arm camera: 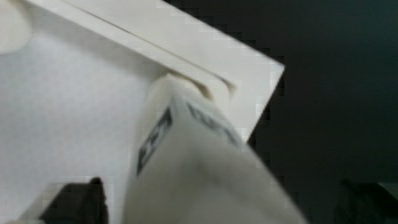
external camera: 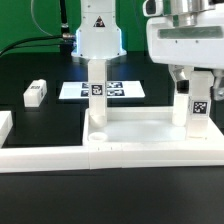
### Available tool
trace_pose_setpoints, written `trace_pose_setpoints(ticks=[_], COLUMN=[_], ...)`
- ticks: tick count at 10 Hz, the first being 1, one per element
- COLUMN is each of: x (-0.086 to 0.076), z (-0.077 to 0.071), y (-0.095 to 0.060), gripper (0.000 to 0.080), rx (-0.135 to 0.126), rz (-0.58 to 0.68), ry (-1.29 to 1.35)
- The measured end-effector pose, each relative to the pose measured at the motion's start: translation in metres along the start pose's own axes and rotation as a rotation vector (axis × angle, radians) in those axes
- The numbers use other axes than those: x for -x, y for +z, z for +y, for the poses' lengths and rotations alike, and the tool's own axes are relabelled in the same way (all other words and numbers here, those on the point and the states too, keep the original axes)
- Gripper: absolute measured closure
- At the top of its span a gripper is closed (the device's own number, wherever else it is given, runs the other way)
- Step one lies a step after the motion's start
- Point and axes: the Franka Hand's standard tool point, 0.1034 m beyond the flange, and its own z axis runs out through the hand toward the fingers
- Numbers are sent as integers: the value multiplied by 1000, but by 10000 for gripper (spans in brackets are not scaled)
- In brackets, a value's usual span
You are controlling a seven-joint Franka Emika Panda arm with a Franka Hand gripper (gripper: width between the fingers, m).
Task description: Assemble desk
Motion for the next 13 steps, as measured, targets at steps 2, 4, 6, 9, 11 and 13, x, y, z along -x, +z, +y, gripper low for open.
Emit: trace_pose_setpoints(ticks=[2, 4, 6, 9, 11, 13], x=[-5, -5, 2, -4, -11, -16], z=[2, 2, -12, -15, -10, -6], y=[1, 0, -1, 0, 0, -1], gripper=[150, 150, 150, 381, 463, 470], rx=[6, 18, 41, 31, 44, 57], rz=[6, 14, -60, -38, -28, -22], ry=[-142, -459, -701, -672, -523, -298])
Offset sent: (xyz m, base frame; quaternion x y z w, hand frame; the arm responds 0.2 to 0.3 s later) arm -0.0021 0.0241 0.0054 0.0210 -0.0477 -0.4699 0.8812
